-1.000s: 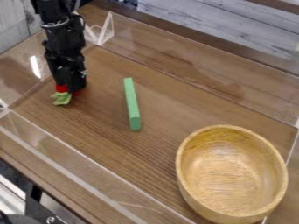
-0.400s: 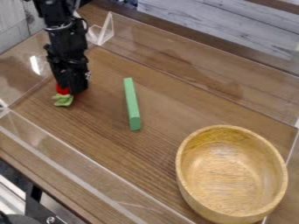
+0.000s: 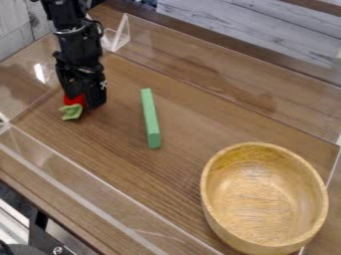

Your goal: Move the red object to the right side of the table

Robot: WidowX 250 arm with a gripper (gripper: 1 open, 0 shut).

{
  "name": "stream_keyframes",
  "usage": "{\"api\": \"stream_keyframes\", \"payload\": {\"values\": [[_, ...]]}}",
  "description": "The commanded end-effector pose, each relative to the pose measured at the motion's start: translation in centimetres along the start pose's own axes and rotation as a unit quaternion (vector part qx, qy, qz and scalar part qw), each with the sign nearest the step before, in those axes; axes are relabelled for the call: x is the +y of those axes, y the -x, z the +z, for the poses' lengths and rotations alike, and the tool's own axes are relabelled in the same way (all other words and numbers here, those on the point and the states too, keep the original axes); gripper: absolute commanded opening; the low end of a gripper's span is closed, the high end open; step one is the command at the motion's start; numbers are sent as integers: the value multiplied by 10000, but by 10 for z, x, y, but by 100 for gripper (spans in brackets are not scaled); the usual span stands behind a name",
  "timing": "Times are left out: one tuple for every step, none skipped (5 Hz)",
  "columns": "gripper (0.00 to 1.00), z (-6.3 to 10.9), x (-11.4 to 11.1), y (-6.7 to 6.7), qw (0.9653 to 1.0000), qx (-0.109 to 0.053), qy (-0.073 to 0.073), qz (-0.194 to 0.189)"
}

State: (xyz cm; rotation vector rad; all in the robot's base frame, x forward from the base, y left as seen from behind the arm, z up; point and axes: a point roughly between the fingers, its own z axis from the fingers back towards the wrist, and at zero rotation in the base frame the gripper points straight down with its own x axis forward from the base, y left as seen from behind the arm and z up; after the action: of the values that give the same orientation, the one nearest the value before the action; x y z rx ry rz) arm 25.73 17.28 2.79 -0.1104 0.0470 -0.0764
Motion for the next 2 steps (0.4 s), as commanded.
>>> {"api": "stream_keyframes", "payload": {"values": [[100, -7, 4, 4, 9999, 63, 55, 108], [0, -11, -4, 1, 9999, 70, 56, 70]]}}
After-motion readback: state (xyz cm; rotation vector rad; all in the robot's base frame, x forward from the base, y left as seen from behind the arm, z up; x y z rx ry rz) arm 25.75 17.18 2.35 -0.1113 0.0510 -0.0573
